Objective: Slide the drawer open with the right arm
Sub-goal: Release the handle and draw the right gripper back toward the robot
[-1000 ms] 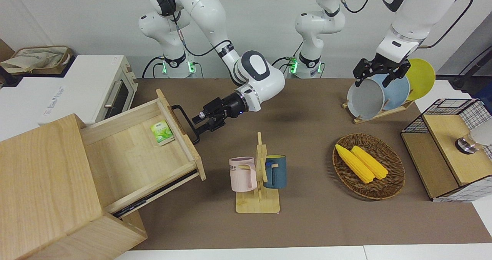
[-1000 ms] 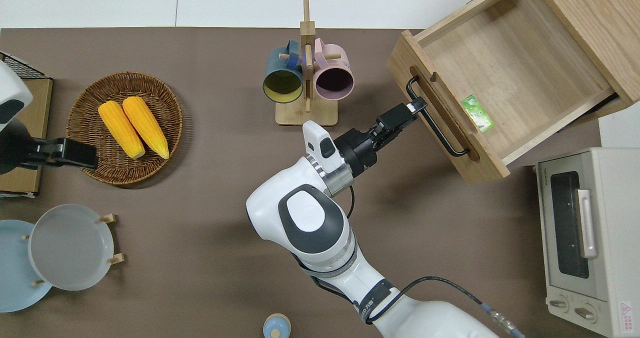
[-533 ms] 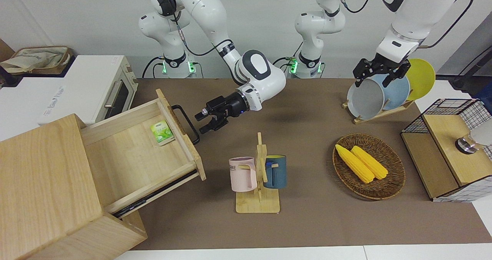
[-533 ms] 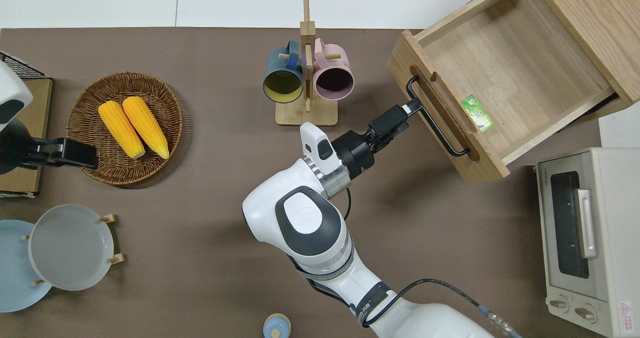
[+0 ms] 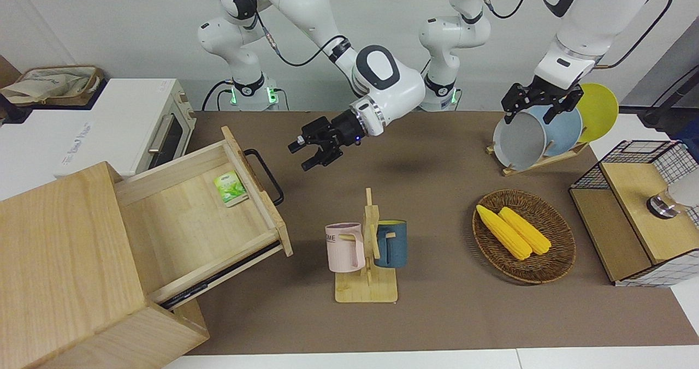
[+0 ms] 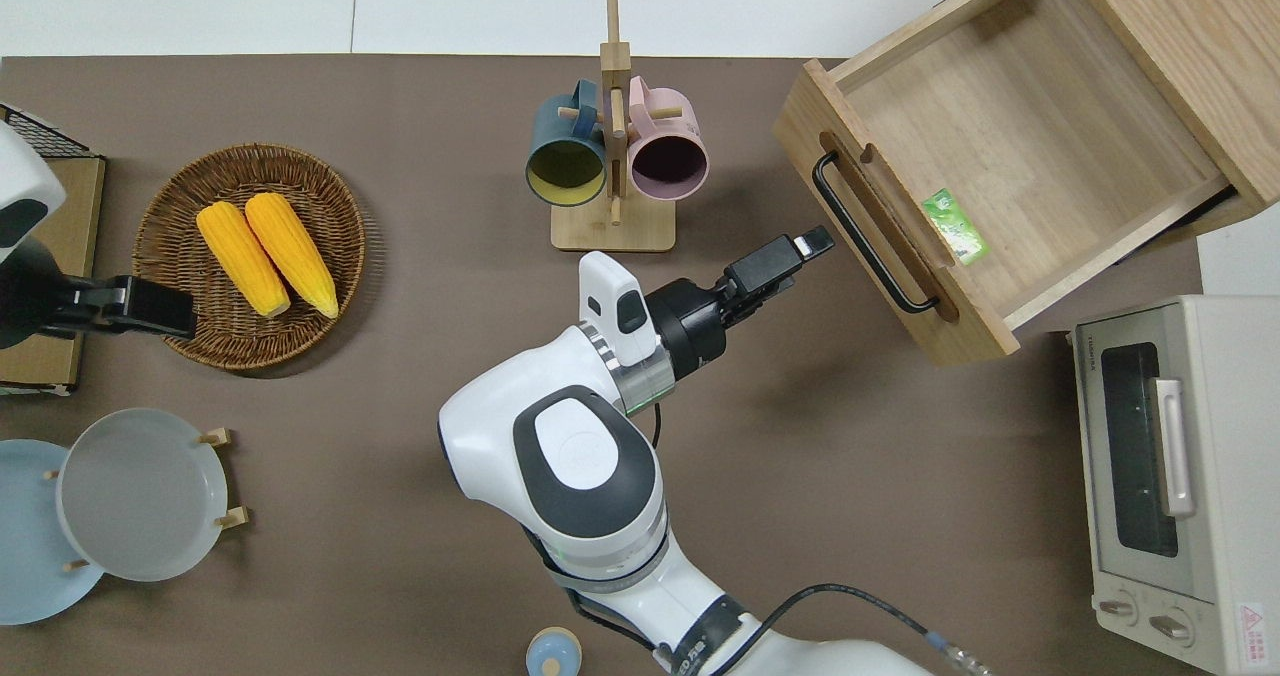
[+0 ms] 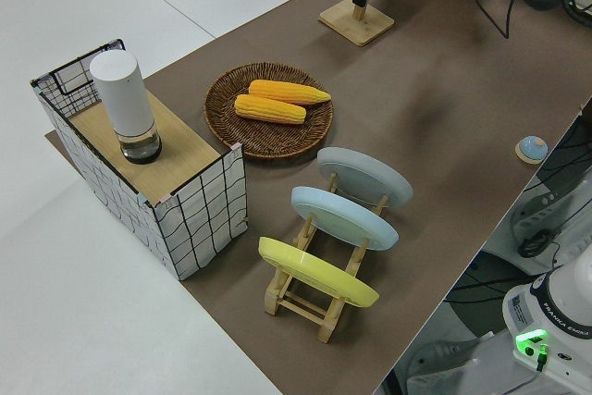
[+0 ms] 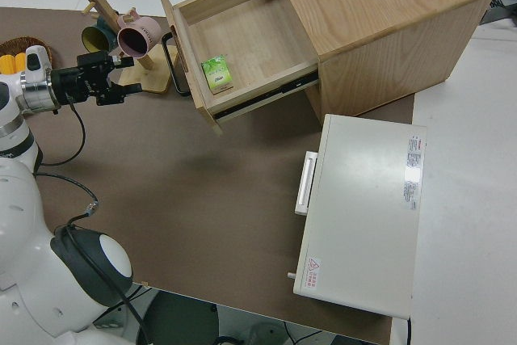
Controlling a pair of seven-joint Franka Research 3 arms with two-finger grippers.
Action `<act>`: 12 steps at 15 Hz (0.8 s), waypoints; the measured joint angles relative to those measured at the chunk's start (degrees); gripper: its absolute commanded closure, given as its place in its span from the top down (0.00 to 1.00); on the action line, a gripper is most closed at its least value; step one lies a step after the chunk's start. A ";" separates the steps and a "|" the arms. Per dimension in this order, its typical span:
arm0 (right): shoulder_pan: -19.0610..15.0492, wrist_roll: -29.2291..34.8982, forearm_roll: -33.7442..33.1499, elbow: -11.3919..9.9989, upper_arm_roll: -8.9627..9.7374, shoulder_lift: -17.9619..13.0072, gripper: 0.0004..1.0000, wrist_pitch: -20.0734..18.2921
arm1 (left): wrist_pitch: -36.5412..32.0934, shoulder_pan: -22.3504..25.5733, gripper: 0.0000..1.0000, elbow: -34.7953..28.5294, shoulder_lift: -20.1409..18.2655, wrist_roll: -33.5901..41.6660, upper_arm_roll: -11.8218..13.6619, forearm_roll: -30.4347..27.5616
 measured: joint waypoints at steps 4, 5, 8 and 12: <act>-0.26 -0.11 8.26 2.67 -0.23 -3.24 0.98 -0.08 | 0.00 0.00 0.99 0.00 0.00 0.00 0.00 0.00; -0.62 -0.16 10.78 3.66 -0.33 -4.15 0.98 -0.08 | 0.00 0.00 0.99 0.00 0.00 0.00 0.00 0.00; -3.23 -0.43 18.36 5.98 -0.35 -7.33 0.98 0.88 | 0.00 0.00 0.99 0.00 0.00 0.00 0.00 0.00; -8.92 -0.67 29.58 6.68 -0.45 -11.97 0.98 4.94 | 0.00 0.00 0.99 0.00 0.00 0.00 0.00 0.00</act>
